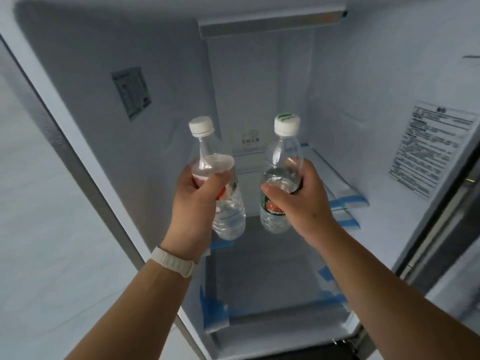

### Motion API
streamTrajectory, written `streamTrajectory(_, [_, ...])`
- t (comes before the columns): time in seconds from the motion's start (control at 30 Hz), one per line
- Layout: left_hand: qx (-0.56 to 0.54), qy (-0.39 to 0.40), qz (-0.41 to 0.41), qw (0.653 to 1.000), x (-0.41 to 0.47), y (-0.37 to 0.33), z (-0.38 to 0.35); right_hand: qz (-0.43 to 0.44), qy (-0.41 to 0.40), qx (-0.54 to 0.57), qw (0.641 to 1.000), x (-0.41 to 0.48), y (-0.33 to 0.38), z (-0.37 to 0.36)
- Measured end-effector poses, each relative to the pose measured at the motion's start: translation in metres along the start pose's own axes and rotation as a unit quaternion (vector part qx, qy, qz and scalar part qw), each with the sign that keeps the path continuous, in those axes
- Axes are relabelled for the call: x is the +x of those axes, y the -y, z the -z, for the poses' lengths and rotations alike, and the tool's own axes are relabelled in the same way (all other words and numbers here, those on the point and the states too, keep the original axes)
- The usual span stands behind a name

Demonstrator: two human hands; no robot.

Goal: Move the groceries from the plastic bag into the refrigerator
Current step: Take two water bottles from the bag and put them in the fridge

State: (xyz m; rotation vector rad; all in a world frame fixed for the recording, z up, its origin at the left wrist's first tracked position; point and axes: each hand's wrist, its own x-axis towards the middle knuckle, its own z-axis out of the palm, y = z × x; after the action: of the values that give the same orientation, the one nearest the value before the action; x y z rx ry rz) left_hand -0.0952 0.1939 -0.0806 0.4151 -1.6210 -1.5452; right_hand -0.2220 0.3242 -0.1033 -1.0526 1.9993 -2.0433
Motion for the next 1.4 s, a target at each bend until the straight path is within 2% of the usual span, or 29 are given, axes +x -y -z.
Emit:
streamTrajectory(0.37, [0.028,-0.051,0.009,0.998,0.032,0.019,-0.005,-0.041,0.0,-0.014,0.999,0.037,-0.026,-0.024])
streamTrajectory(0.73, [0.056,-0.056,-0.003,0.997,0.04,0.03,-0.01,-0.02,0.022,-0.04,0.999,0.049,-0.043,-0.029])
streamTrajectory(0.93, [0.102,-0.059,-0.028,0.993,0.039,0.04,-0.008,-0.027,0.103,-0.074,0.992,0.035,-0.055,-0.014])
streamTrajectory(1.13, [0.155,-0.072,0.012,0.985,0.026,0.066,-0.003,-0.074,0.187,-0.11,0.973,0.032,-0.073,0.003])
streamTrajectory(1.4, [0.208,-0.074,-0.017,0.975,0.027,0.087,-0.003,-0.038,0.125,-0.143,0.981,0.049,-0.083,-0.018])
